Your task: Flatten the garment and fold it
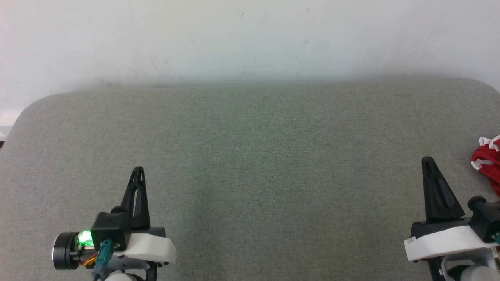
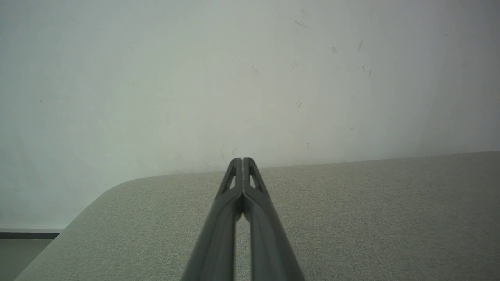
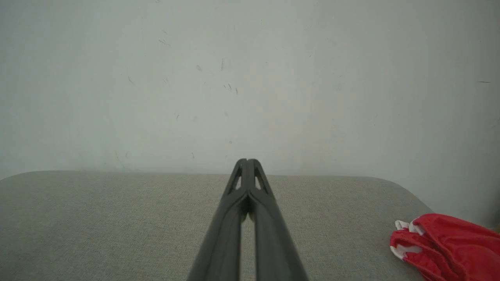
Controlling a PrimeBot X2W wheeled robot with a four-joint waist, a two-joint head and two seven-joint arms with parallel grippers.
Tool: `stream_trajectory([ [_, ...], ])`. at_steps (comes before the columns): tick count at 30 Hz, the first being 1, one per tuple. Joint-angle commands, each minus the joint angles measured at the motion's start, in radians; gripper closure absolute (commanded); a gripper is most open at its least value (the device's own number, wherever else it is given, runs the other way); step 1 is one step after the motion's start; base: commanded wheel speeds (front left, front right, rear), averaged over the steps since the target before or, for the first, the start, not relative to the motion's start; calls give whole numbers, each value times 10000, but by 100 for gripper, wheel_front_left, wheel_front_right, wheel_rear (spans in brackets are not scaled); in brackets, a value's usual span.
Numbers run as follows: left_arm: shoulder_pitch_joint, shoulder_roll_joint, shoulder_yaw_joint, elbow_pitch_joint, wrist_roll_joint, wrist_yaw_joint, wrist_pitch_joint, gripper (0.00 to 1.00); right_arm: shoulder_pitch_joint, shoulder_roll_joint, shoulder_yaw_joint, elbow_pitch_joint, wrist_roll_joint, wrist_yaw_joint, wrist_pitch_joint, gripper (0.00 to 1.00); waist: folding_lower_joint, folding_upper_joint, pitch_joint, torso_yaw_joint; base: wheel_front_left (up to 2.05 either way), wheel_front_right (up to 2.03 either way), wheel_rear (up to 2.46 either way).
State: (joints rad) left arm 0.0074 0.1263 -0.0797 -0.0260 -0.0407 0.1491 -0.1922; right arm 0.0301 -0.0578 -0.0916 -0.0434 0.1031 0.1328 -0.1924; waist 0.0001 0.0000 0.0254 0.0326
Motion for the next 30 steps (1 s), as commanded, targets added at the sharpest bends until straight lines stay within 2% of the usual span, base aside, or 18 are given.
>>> stream_trajectory([
  [1, -21, -64, 68, 25, 89, -70, 56, 100, -64, 20, 41, 63, -74, -6, 56, 100, -1, 0, -3, -3, 0, 0, 0],
  [30, -38, -285, 299, 100, 190, -521, 649, 100, -139, 38, 319, 181, -377, -10, 649, 100, -1, 0, -82, -106, 0, 0, 0],
])
